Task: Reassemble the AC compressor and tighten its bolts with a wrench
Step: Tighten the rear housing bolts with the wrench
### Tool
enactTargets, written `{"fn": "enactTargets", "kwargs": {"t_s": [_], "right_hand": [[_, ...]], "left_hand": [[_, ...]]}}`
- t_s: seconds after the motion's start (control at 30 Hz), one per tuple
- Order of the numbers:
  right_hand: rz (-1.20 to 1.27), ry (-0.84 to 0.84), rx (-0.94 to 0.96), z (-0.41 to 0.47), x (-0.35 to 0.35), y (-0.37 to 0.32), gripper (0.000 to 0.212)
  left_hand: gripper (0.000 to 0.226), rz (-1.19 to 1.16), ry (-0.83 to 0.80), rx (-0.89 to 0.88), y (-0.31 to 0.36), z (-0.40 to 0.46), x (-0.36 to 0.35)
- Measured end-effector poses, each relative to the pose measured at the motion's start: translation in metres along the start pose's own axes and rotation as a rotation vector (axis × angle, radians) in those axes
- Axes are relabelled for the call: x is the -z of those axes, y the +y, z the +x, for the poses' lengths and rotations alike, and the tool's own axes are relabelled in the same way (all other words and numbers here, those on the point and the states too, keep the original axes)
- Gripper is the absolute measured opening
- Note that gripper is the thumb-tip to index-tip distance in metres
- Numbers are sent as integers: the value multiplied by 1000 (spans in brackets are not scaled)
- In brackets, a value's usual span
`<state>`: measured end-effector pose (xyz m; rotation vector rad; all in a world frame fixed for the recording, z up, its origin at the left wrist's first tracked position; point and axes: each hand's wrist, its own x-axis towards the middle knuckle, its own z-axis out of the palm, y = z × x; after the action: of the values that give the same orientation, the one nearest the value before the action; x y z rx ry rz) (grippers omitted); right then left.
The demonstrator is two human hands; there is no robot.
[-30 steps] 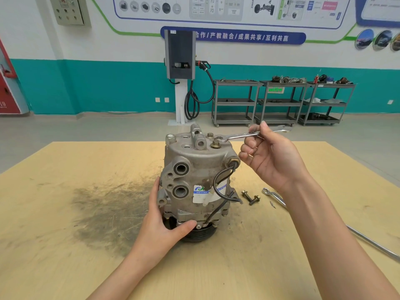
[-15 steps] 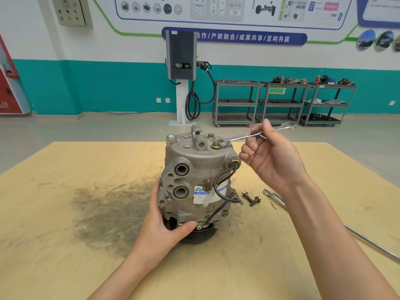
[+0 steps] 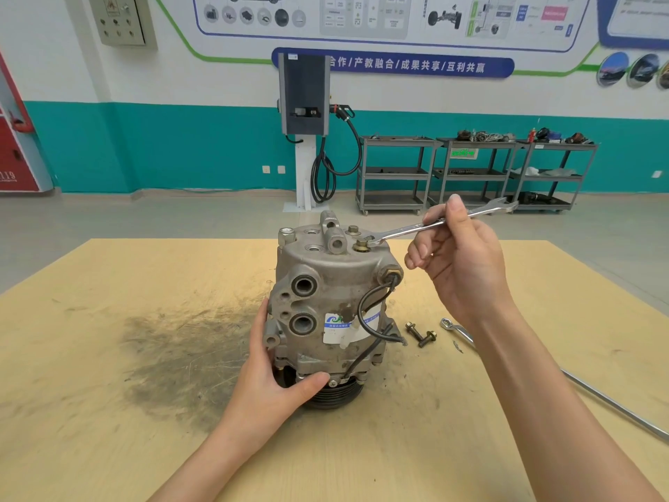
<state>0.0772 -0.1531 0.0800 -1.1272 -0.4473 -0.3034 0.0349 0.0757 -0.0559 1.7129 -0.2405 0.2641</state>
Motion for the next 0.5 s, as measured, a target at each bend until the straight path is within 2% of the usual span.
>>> {"fn": "enactTargets", "kwargs": {"t_s": [0.23,0.4,0.5], "right_hand": [[-345,45,391,-11,-14,-3,31],[-589,24,598,-21,-26,-12,21],[-801,-3,771,-26,-36,-16,27]], "left_hand": [[115,4,0,19,0,-1,0],[112,16,4,41,3,-1,0],[123,10,0,39,3,-2,0]]}}
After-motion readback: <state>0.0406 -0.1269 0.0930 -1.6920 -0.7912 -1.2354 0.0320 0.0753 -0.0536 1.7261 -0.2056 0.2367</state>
